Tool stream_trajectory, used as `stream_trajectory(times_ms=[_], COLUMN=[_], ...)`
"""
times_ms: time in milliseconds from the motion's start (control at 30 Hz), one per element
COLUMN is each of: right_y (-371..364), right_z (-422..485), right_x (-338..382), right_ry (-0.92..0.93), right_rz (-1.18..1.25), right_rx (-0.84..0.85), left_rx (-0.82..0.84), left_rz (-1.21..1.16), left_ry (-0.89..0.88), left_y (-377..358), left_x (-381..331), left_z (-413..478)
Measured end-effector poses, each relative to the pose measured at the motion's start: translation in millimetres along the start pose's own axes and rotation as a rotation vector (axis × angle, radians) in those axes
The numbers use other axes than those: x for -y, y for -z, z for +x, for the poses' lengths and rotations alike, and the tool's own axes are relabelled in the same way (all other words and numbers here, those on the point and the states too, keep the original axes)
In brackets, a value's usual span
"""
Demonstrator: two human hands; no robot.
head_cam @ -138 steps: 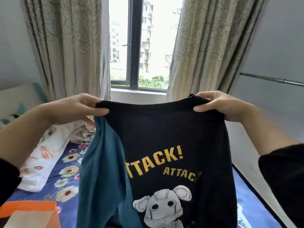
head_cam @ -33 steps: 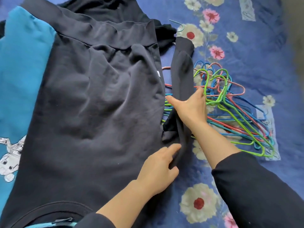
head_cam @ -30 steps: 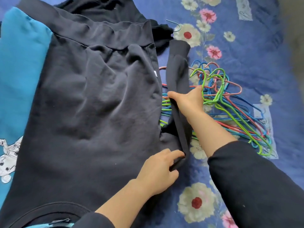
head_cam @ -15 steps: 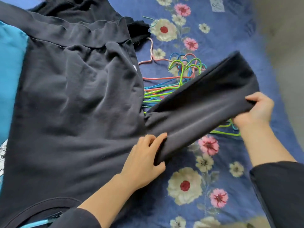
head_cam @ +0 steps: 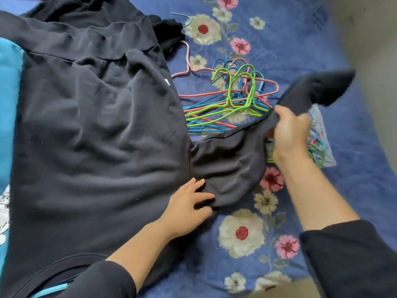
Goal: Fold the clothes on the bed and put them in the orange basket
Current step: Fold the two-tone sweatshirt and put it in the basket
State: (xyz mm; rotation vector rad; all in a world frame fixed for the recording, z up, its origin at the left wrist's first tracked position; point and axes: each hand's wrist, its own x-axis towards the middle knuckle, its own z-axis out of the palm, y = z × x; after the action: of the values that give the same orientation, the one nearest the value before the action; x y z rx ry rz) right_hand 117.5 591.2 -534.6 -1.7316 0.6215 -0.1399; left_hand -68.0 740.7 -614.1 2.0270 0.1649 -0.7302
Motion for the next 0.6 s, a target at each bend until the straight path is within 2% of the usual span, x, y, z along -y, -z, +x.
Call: stream_trajectory(times_ms=[67, 133, 200, 233, 267, 300, 333, 400, 433, 567, 600], right_y=[-43, -81, -103, -108, -111, -109, -105, -92, -84, -61, -62], right_z=[-54, -111, -155, -169, -177, -179, -178, -174, -171, -179, -185], right_x=[13, 19, 12, 2, -9, -21, -31, -50, -59, -80, -82], right_ry=[0.153, 0.279, 0.236, 0.177, 0.15, 0.177, 0.239, 0.344, 0.374, 0.415, 0.403], right_rz=[-0.136, -0.267, -0.387, -0.459, -0.531, -0.611, -0.697, -0.839, -0.897, -1.209, -1.262], right_rx=[0.223, 0.579, 1.06, 1.22, 1.27, 1.222, 1.104, 0.876, 0.821, 0.87, 0.877], left_rx=[-0.076, -0.152, -0.311, -0.408, -0.497, -0.561, -0.601, -0.62, -0.629, -0.59, -0.63], left_rz=[-0.528, -0.957, -1.179, -1.241, -1.282, -1.305, -1.321, -1.368, -1.397, -1.406, -1.385], left_ry=[0.218, 0.406, 0.447, 0.453, 0.467, 0.493, 0.523, 0.513, 0.494, 0.374, 0.337], left_y=[22, 51, 80, 96, 112, 127, 141, 165, 175, 205, 212], left_x=[-10, -5, 15, 31, 48, 66, 82, 108, 113, 112, 112], left_z=[-3, -9, -22, -28, -36, -44, -51, -61, -61, -39, -31])
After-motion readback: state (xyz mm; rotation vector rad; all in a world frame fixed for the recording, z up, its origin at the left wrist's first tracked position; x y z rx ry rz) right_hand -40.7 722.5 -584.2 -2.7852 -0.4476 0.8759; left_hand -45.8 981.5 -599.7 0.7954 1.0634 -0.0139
